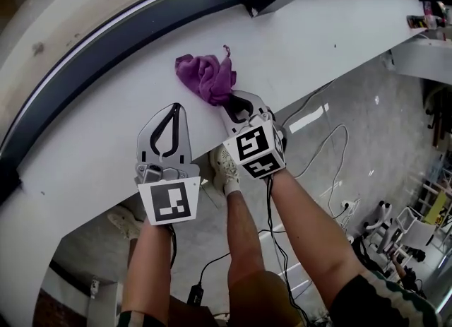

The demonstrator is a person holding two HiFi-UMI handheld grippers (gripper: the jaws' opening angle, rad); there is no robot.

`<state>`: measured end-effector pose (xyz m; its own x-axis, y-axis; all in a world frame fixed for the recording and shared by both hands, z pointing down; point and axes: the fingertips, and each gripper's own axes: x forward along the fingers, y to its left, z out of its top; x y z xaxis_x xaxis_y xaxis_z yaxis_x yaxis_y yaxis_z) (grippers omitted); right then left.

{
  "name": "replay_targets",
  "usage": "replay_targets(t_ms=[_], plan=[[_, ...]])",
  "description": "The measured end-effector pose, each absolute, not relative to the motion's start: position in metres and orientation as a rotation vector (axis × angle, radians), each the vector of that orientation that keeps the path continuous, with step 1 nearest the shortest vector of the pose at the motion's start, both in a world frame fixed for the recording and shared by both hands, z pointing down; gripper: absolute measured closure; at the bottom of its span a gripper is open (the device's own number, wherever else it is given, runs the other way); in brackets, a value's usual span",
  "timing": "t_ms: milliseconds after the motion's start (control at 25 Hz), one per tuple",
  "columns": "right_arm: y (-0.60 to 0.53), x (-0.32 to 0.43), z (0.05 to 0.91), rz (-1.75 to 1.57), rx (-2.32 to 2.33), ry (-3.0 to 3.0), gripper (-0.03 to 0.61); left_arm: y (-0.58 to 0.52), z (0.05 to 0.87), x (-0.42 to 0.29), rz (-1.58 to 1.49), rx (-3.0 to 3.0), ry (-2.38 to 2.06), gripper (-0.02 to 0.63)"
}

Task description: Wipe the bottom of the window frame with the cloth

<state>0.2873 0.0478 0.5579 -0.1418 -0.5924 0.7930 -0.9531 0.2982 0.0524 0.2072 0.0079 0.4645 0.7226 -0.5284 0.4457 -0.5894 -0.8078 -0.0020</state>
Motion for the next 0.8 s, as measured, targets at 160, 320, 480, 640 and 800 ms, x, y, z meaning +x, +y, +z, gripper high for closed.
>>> replay_targets(t_ms=[160, 320, 480, 640, 800], plan=[[0.048, 0.255, 0.567, 0.65, 1.377, -1.845, 0.511, 0.006, 0.472, 0.178, 0.635, 2.747, -0.917, 0.607], [0.043, 0.228, 0.571, 0.668, 1.351, -1.865, 0.511, -0.007, 0.474, 0.142, 0.637, 2.697, -1.008, 0.607], [0.04, 0.196, 0.571, 0.677, 1.312, -1.893, 0.511, -0.016, 0.473, 0.104, 0.666, 2.666, -1.079, 0.607], [0.039, 0.172, 0.571, 0.679, 1.294, -1.902, 0.511, -0.015, 0.471, 0.076, 0.689, 2.665, -1.104, 0.607], [0.039, 0.145, 0.571, 0.667, 1.261, -1.913, 0.511, -0.017, 0.466, 0.045, 0.674, 2.628, -1.162, 0.607]])
